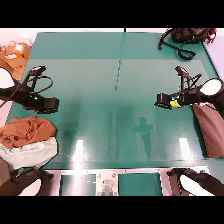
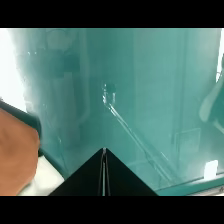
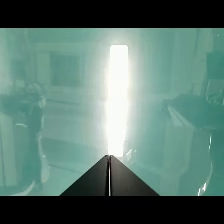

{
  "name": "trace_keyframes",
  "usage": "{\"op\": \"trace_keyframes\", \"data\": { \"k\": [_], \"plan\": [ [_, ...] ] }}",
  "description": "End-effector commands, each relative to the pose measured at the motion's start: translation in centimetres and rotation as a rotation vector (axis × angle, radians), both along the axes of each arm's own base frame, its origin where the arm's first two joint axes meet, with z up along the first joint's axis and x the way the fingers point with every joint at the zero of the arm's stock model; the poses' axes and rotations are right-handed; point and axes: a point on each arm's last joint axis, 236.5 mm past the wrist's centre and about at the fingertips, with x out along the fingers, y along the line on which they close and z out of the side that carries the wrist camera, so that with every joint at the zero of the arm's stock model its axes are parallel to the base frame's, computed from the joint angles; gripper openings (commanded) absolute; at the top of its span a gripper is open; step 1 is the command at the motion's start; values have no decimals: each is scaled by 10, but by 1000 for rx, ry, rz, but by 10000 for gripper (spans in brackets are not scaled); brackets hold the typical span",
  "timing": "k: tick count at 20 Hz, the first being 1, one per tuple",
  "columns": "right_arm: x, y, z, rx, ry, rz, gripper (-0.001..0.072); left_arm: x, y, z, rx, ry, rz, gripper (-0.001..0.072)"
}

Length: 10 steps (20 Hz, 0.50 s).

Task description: Fold the shirts.

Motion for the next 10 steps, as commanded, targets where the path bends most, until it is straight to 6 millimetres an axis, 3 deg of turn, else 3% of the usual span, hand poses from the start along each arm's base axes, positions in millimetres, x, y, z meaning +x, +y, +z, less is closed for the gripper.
{"op": "trace_keyframes", "data": {
  "k": [1,3,5,6,7,10],
  "plan": [
    [0,0,0,0,0,1,15,4,4,0,20,-19,4,25],
    [0,0,0,0,0,1,15,5,15,-3,65,-22,5,25],
    [0,0,0,0,0,1,15,6,39,-6,170,-26,7,34],
    [0,0,0,0,0,1,15,8,58,-7,248,-35,18,308],
    [0,0,0,0,0,1,15,12,83,-9,349,-47,65,702],
    [0,0,0,0,0,1,15,-3,134,-40,570,1,73,718]
  ]
}}
